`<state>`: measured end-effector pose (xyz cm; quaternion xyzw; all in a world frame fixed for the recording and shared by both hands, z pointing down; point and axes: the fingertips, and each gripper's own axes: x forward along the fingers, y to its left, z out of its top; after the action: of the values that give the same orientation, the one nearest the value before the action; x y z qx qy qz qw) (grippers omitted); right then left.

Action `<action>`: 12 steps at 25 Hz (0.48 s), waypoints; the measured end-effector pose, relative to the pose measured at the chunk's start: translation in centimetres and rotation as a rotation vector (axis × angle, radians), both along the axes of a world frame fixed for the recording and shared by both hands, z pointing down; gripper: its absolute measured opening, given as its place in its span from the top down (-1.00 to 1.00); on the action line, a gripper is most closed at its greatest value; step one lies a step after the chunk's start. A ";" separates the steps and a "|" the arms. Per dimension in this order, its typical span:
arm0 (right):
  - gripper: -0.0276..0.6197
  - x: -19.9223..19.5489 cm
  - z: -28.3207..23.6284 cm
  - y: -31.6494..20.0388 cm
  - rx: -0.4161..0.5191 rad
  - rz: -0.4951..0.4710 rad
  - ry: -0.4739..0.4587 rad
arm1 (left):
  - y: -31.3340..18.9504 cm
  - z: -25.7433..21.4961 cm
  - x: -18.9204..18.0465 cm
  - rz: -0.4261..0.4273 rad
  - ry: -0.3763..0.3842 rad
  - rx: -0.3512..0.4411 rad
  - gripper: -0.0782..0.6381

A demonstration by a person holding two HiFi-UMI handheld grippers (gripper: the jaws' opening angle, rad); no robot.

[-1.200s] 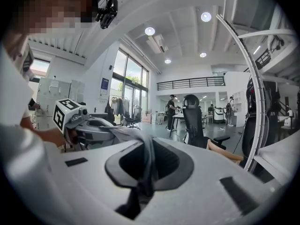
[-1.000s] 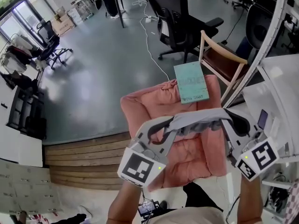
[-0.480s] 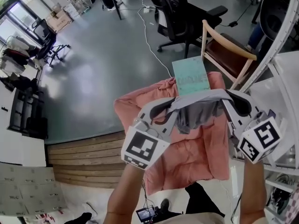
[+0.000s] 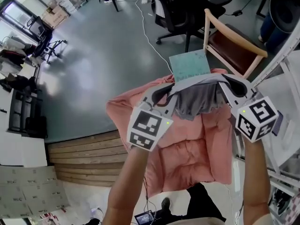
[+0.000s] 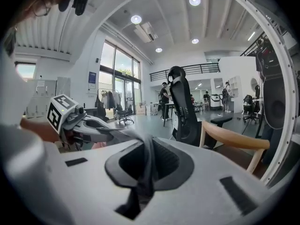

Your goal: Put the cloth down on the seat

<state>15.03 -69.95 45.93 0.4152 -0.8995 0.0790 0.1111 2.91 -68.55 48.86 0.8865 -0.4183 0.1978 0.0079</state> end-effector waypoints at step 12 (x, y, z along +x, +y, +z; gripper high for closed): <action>0.85 -0.4 8.6 -7.3 0.016 0.015 0.073 | -6.8 8.6 -0.9 -0.085 -0.083 -0.066 0.72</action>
<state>14.67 -77.23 54.55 0.4254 -0.8923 0.0572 0.1401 1.97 -75.33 57.47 0.8581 -0.4489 0.2476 0.0282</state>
